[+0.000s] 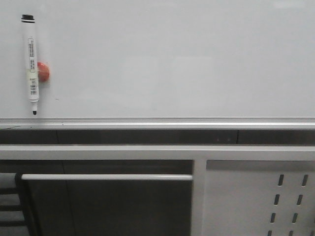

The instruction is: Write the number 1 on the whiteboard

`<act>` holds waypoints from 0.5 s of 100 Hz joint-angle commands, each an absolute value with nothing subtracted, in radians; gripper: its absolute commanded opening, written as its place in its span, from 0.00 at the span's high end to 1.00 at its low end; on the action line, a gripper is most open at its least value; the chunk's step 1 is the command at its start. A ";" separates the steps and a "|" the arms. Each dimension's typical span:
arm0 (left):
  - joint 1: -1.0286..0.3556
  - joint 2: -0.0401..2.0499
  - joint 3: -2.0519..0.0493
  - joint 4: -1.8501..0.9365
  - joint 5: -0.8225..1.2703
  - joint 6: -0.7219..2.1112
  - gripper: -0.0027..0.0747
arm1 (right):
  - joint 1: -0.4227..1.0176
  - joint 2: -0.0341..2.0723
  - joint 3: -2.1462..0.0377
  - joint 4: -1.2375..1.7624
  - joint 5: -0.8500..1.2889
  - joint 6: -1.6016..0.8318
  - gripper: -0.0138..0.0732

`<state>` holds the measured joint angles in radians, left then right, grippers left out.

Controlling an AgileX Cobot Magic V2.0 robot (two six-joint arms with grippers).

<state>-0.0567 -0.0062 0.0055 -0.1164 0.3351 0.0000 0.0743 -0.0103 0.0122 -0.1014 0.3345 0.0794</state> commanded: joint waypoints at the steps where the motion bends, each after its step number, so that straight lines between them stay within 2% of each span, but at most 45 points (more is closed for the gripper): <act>1: -0.053 -0.034 0.027 -0.123 0.278 -0.008 0.99 | 0.070 -0.029 0.040 -0.148 0.289 0.078 0.90; 8: -0.053 -0.034 0.027 -0.260 0.231 -0.008 0.99 | 0.070 -0.029 0.040 -0.143 0.173 0.078 0.90; 14: -0.053 -0.034 0.027 -0.466 0.187 -0.008 0.99 | 0.070 -0.029 0.040 -0.012 0.036 0.078 0.90; 25: -0.053 -0.034 0.027 -0.630 0.110 -0.008 0.99 | 0.070 -0.029 0.040 0.218 -0.175 0.078 0.90; 43: -0.053 -0.034 0.027 -1.022 0.020 -0.008 0.99 | 0.072 -0.029 0.040 0.338 -0.209 0.078 0.90; 50: -0.053 -0.032 0.027 -1.029 -0.014 -0.006 0.99 | 0.072 -0.029 0.040 0.439 -0.218 0.078 0.90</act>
<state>-0.0567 -0.0062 0.0055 -0.9347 0.0795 0.0000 0.0743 -0.0103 0.0122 0.3384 -0.1221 0.0794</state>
